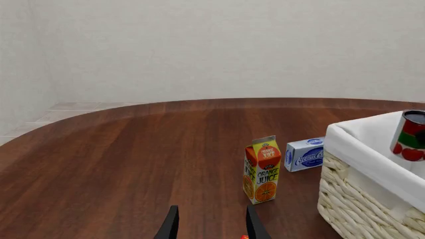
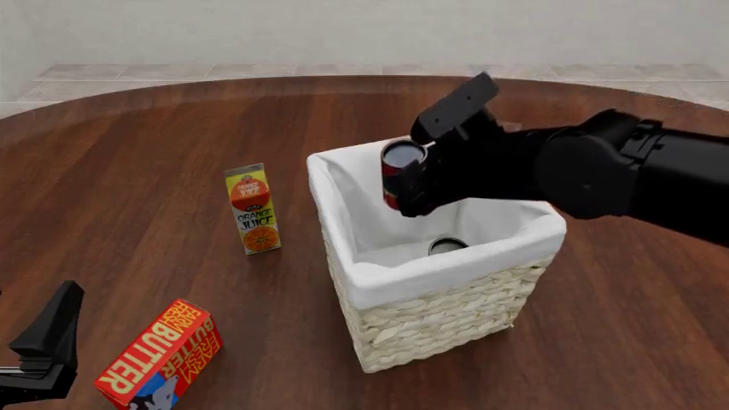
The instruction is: Pick up the alphabet soup and the tomato sauce, and put them in the basket.
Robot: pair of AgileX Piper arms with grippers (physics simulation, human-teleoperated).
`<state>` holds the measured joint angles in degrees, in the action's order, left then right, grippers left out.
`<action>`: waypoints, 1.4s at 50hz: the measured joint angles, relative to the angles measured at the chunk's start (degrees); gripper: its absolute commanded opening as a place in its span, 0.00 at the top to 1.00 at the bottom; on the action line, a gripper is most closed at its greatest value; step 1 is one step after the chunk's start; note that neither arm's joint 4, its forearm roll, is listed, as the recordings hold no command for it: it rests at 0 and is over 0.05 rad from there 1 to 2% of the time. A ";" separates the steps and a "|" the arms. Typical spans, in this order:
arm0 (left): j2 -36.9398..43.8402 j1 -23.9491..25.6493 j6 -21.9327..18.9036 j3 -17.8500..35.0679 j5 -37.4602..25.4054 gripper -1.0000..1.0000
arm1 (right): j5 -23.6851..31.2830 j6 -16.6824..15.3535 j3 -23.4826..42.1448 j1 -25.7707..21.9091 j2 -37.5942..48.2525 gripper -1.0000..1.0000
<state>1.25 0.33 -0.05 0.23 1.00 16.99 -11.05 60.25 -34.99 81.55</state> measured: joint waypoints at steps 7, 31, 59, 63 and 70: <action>0.00 0.00 0.00 0.00 0.00 0.00 | 0.04 -0.03 -0.34 -0.23 0.33 1.00; 0.00 0.00 0.00 0.00 0.00 0.00 | 0.31 0.01 -1.30 -1.62 1.03 1.00; 0.00 0.00 0.00 0.00 0.00 0.00 | 1.29 0.26 0.13 -2.04 0.61 0.00; 0.00 0.00 0.00 0.00 0.00 0.00 | 1.45 0.19 0.35 -2.01 0.45 0.00; 0.00 0.00 0.00 0.00 0.00 0.00 | 1.83 -0.05 0.89 -1.88 0.00 0.00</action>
<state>1.25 0.33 -0.05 0.23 1.00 18.82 -11.10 61.14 -36.87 81.55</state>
